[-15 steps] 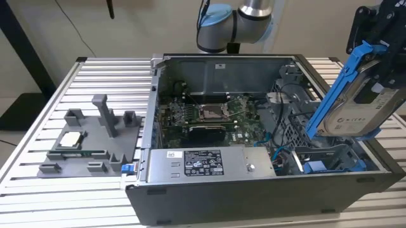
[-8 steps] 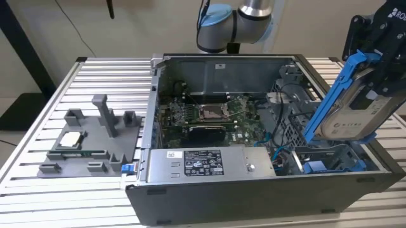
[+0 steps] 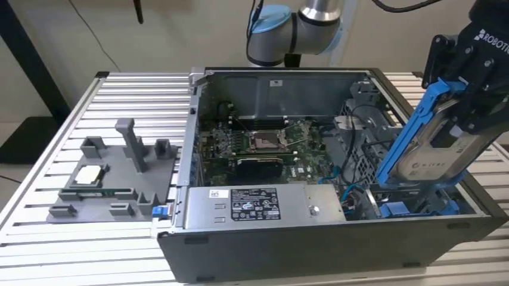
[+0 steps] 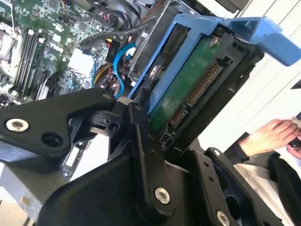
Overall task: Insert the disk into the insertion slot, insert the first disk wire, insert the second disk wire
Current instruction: 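Insert the disk into the insertion slot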
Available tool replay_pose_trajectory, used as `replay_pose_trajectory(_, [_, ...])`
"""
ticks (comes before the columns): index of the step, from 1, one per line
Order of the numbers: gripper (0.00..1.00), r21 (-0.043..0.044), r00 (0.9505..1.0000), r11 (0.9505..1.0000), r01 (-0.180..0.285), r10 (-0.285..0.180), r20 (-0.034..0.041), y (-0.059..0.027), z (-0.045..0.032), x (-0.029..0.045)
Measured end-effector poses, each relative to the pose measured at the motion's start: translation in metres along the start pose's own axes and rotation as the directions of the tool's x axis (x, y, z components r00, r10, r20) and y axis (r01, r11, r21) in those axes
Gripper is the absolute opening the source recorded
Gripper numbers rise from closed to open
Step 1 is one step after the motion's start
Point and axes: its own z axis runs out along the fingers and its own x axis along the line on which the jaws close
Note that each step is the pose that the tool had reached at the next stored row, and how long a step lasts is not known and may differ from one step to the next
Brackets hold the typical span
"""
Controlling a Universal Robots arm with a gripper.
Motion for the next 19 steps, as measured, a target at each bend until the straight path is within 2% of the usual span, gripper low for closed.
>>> replay_pose_trajectory(6, [0.32,-0.0001,1.0,1.0,0.0,0.0,0.0023,-0.0009,0.0108,0.0017])
replay_pose_trajectory(19, [0.32,0.0007,0.9999,1.0,0.0,0.0,0.0158,-0.0066,0.0309,0.002])
